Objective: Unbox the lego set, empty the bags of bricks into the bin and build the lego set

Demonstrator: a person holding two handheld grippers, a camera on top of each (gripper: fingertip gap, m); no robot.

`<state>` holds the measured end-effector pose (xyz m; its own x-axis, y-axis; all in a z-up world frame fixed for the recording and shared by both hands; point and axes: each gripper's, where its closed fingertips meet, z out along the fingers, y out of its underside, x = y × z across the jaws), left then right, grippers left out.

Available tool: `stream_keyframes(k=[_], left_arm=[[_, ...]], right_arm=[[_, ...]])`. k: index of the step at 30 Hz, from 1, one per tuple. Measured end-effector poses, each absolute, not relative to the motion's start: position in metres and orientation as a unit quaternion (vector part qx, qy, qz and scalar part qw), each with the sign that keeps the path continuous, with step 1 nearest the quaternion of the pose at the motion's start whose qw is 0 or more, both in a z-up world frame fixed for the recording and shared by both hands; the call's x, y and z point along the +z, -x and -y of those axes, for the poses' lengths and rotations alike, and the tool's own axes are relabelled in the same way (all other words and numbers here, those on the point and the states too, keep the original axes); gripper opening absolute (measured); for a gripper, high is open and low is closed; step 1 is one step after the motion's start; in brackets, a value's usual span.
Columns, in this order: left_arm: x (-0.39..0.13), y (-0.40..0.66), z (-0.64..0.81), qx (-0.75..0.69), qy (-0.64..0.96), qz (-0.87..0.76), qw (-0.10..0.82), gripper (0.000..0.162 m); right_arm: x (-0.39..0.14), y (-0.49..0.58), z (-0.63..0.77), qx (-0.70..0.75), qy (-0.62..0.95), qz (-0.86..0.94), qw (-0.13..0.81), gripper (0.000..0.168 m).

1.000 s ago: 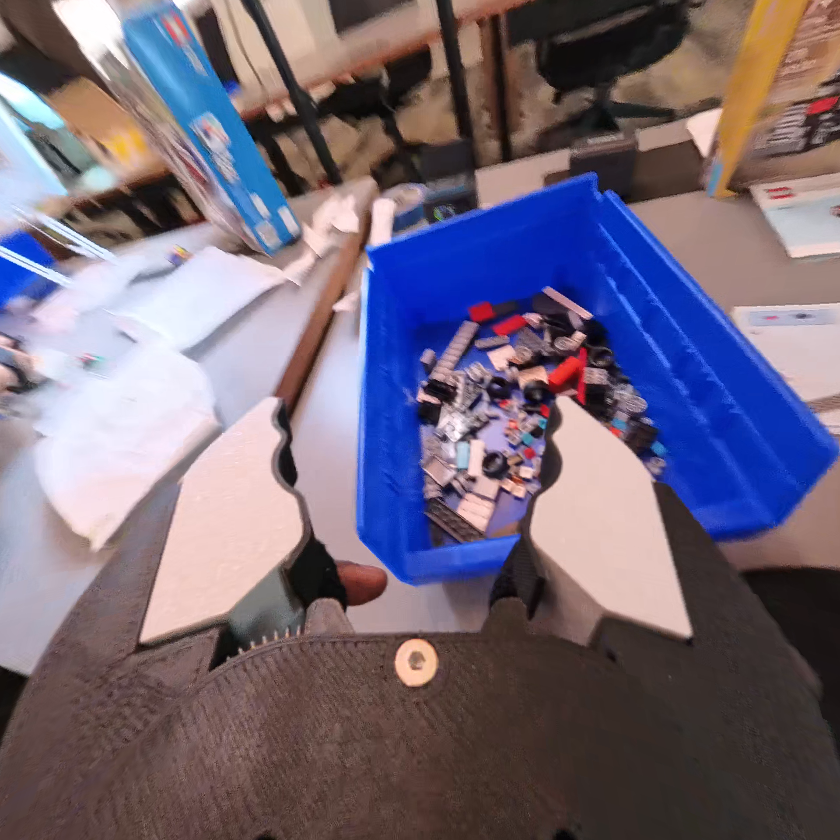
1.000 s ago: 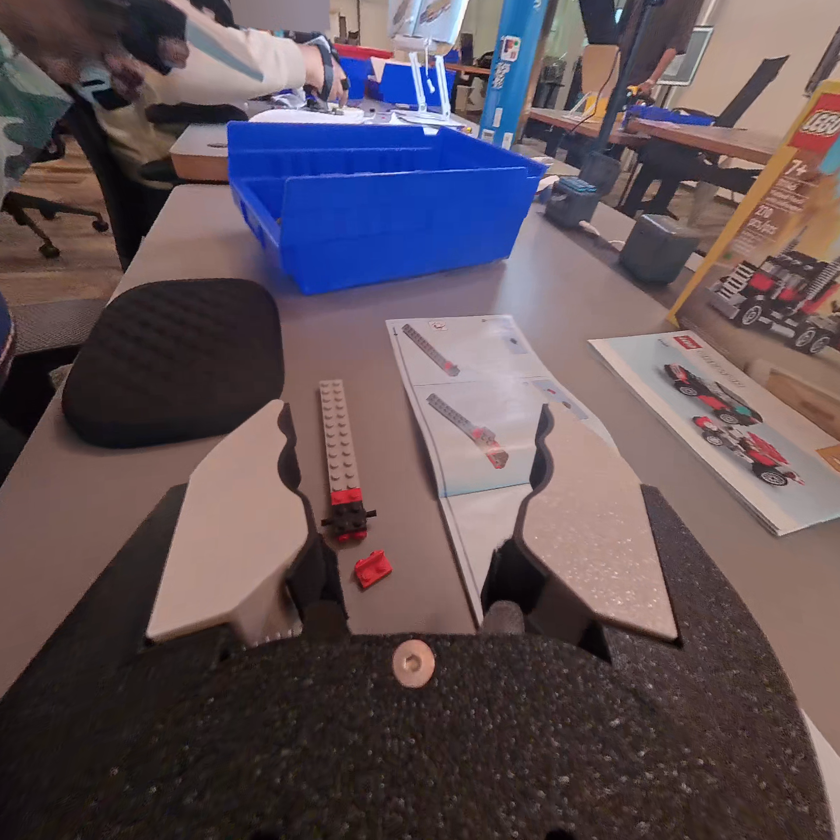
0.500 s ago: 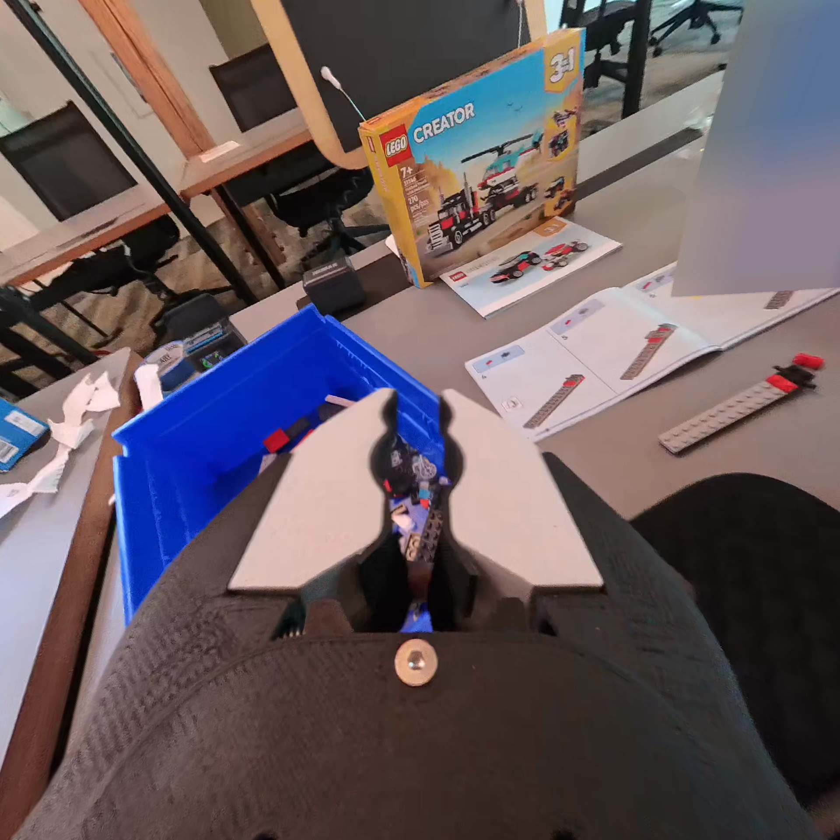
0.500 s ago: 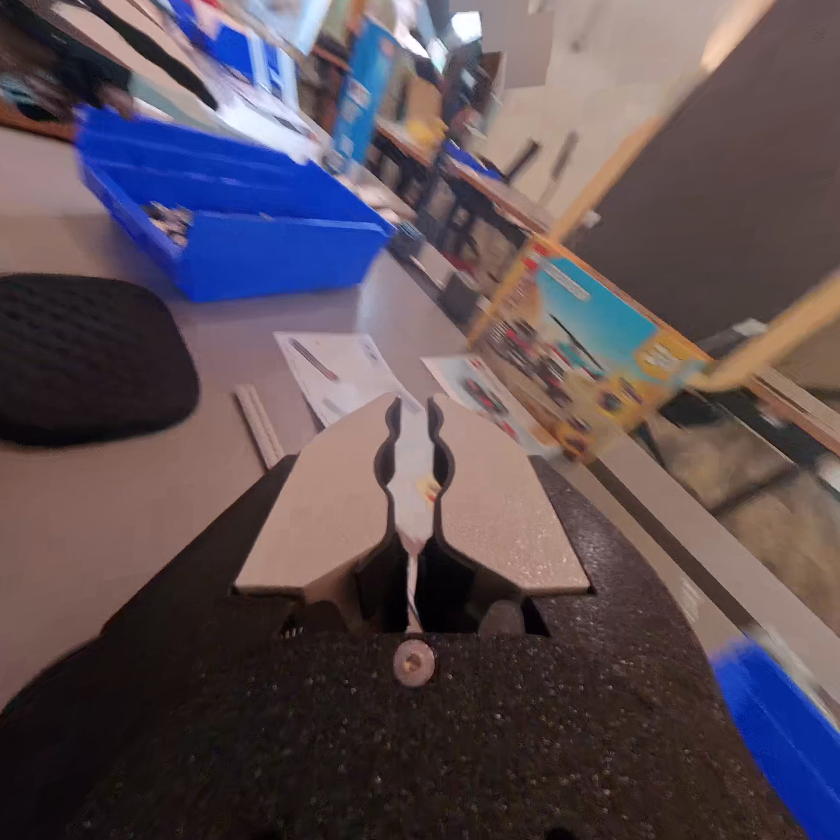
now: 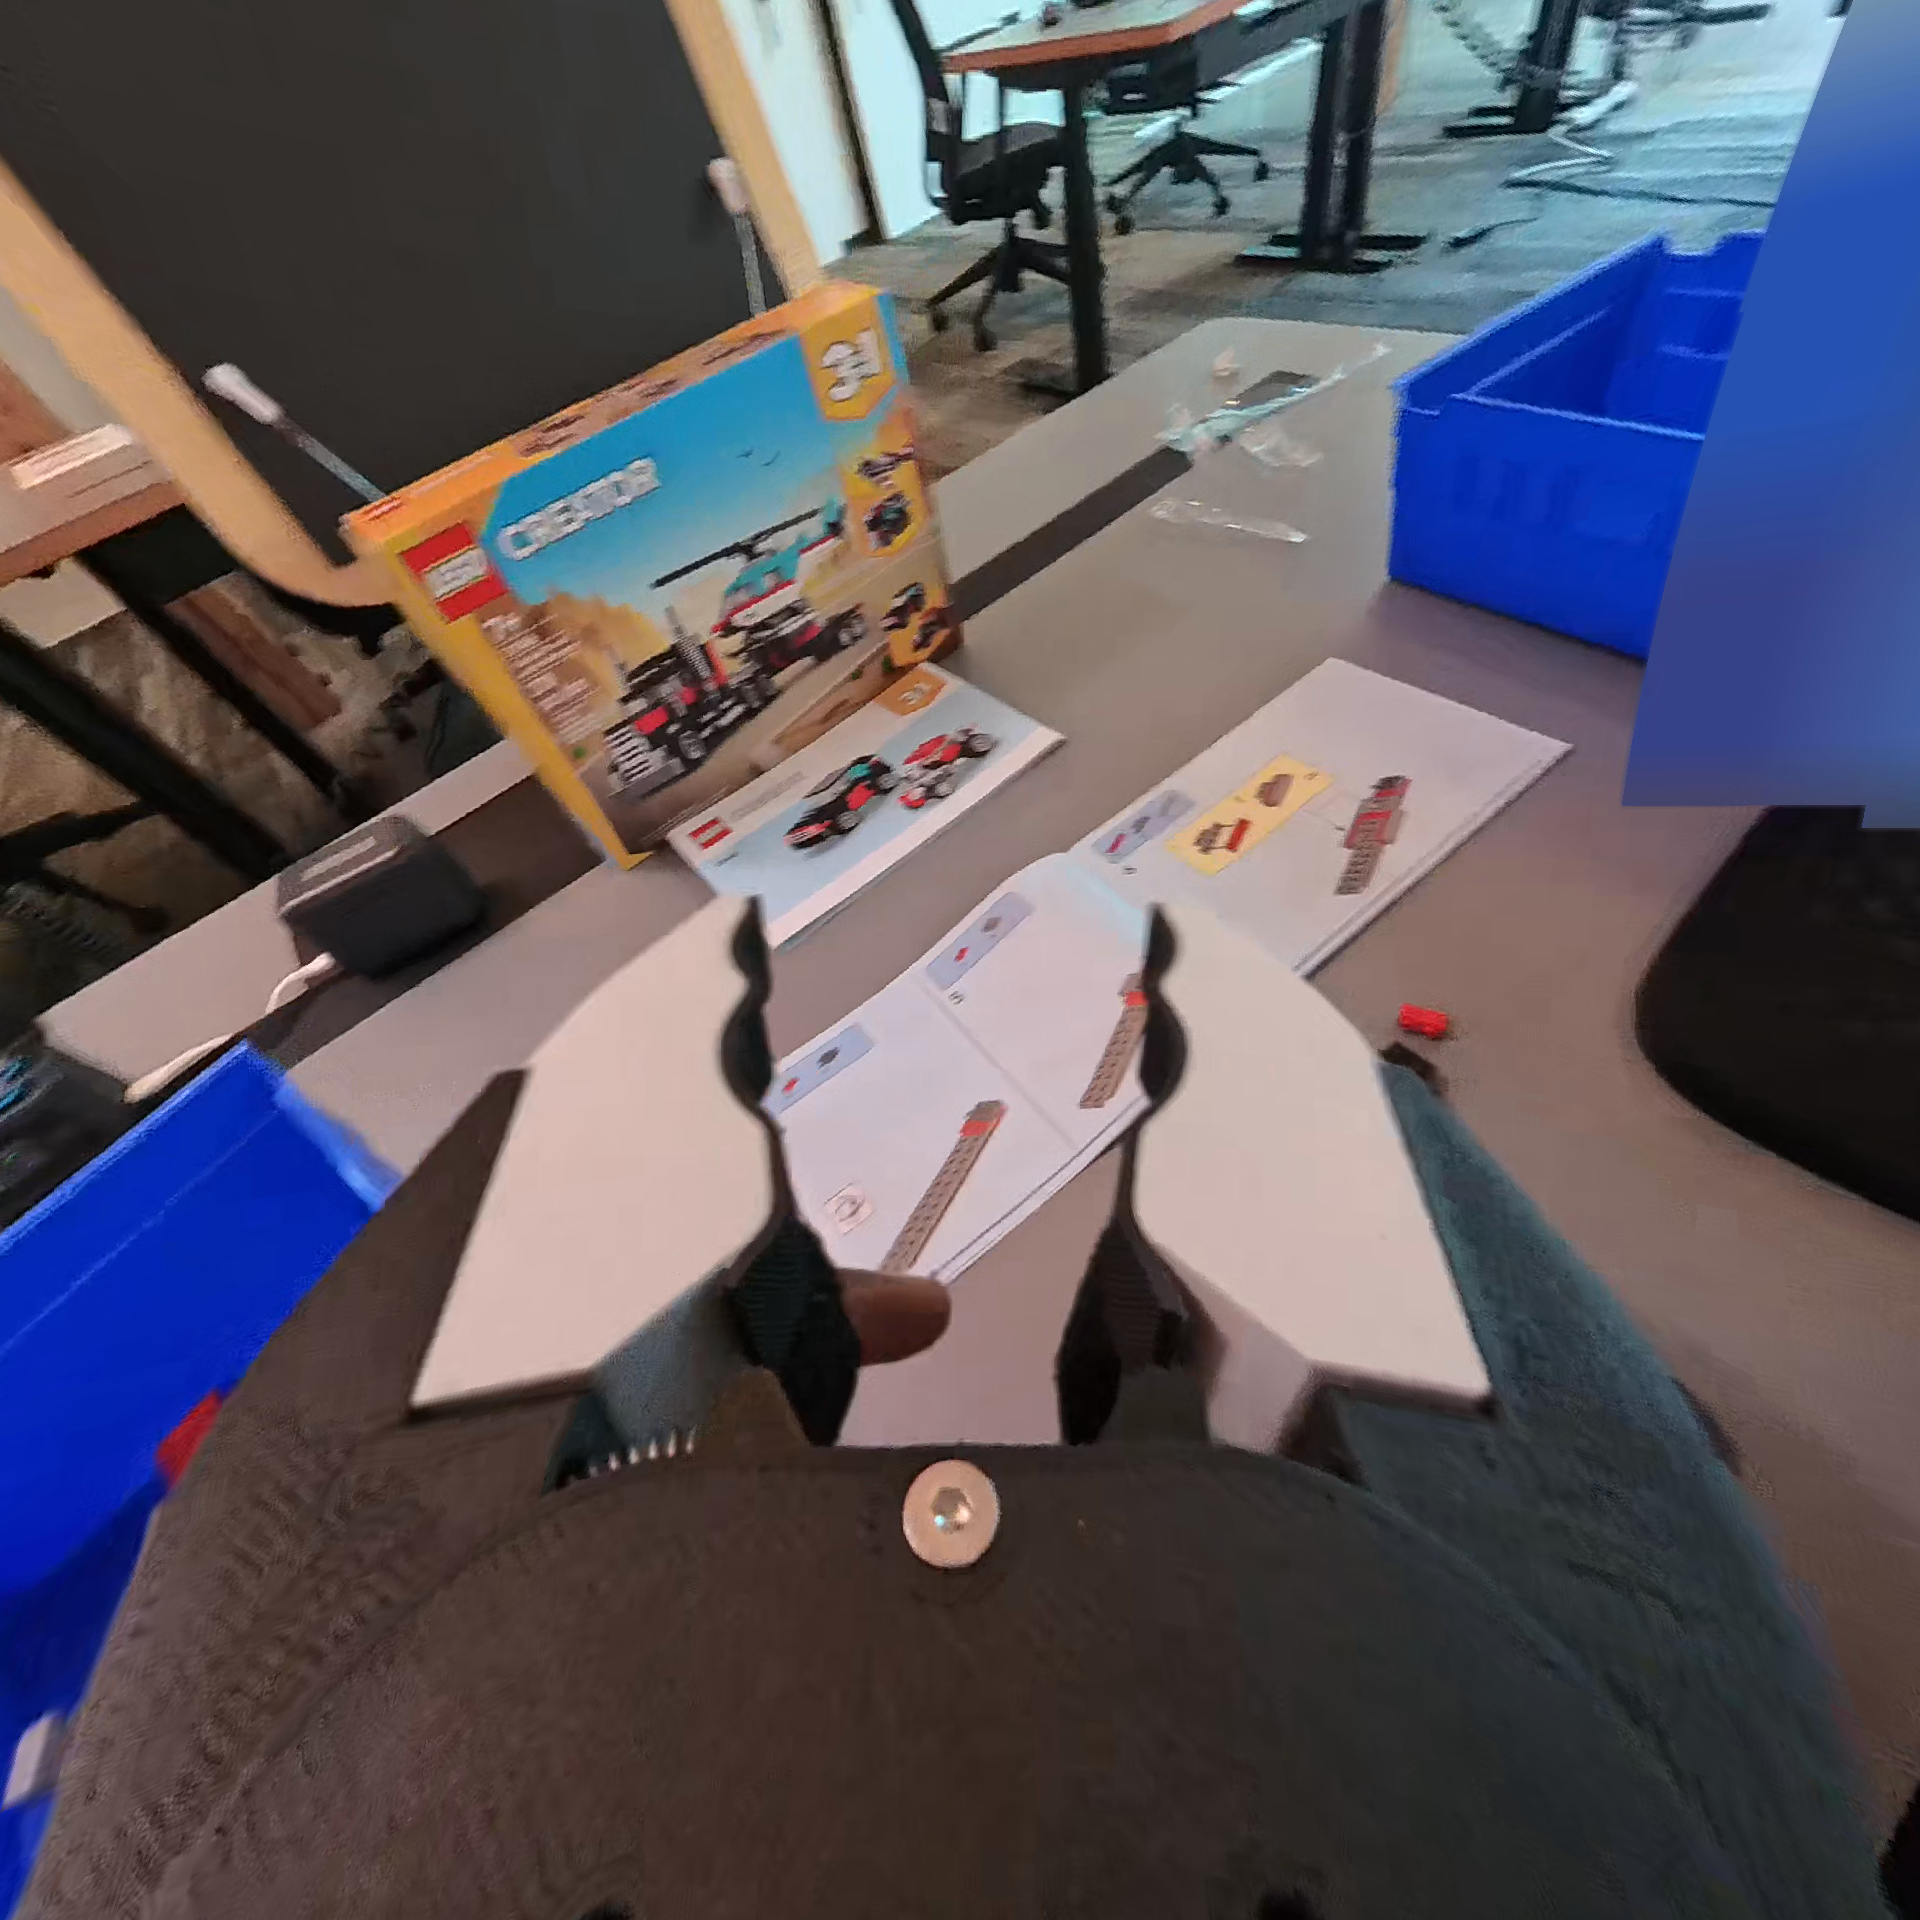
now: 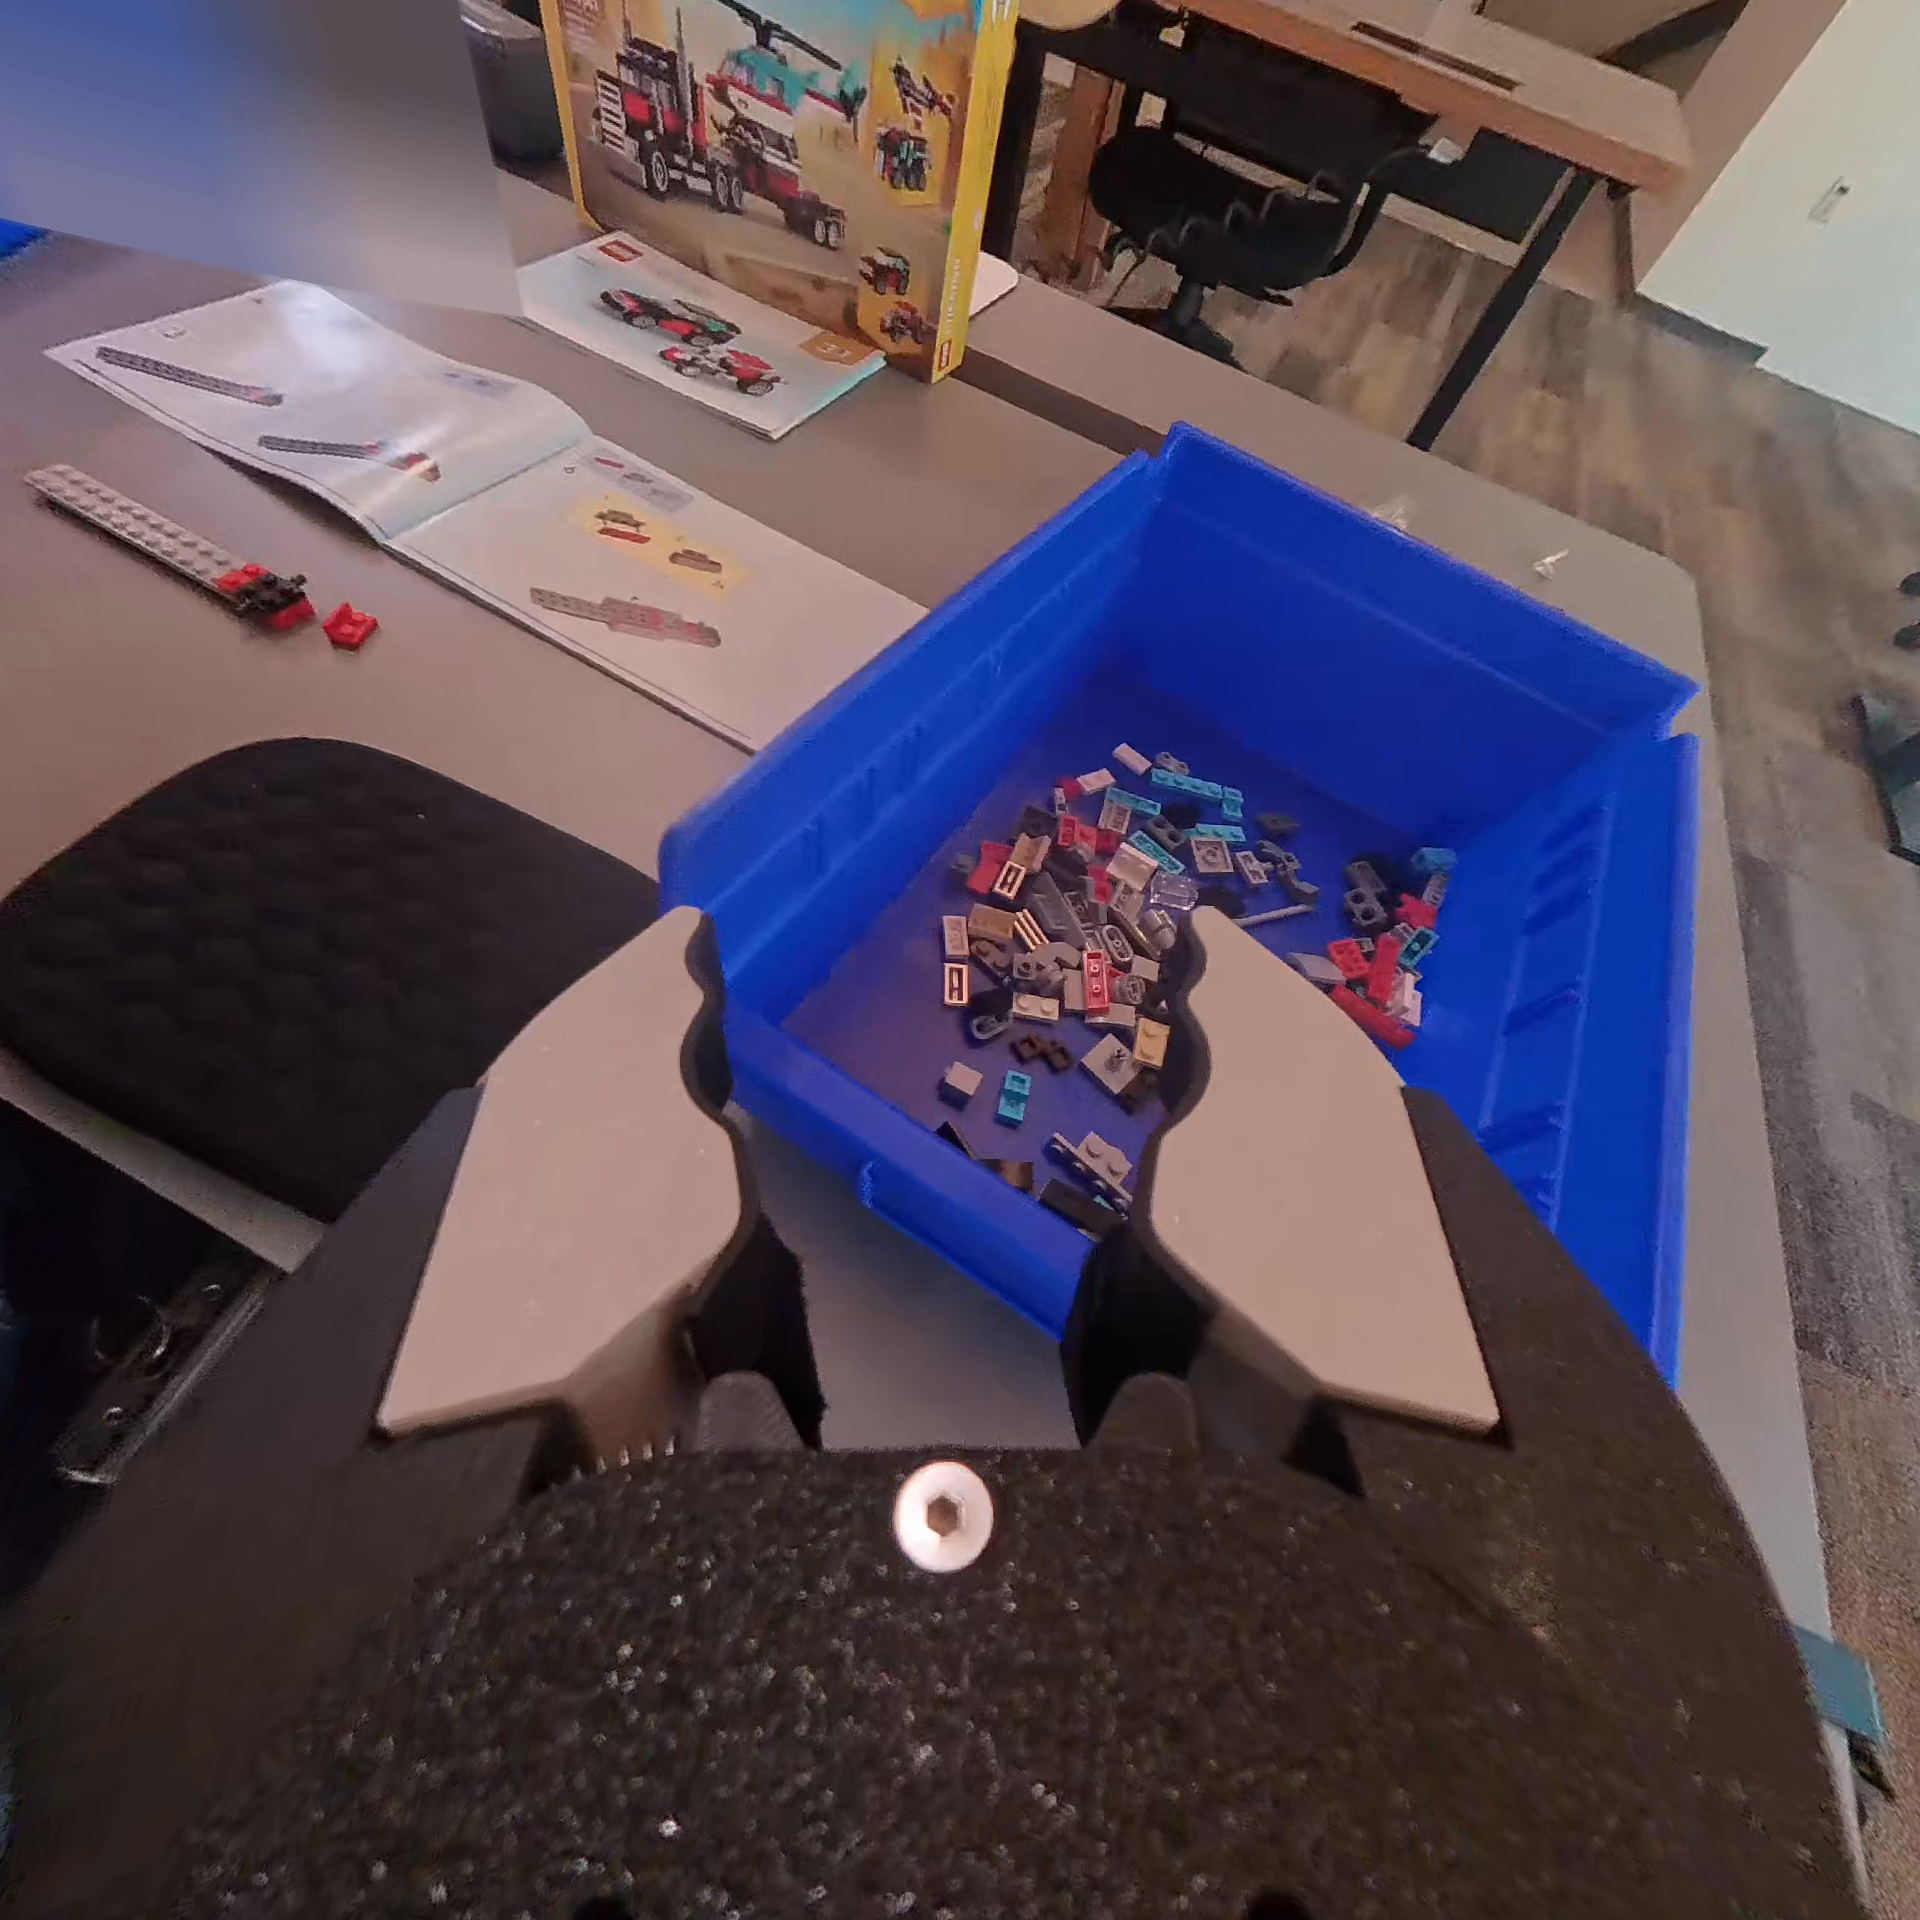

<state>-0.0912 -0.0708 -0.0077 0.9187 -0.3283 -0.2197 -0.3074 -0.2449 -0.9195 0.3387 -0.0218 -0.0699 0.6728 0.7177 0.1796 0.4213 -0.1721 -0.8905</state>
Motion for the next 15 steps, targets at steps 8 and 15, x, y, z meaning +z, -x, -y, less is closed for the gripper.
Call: stream_keyframes(k=[8, 15], left_arm=[[-0.021, 0.060, 0.053, -0.027, 0.804, -0.245, 0.542, 0.036], [-0.030, 0.052, 0.047, -0.026, 0.806, -0.273, 0.524, 0.000]], right_arm=[[-0.094, -0.358, 0.016, 0.156, 0.768, 0.390, 0.482, 0.072], [-0.099, -0.409, 0.007, 0.061, 0.814, 0.339, 0.468, 0.001]])
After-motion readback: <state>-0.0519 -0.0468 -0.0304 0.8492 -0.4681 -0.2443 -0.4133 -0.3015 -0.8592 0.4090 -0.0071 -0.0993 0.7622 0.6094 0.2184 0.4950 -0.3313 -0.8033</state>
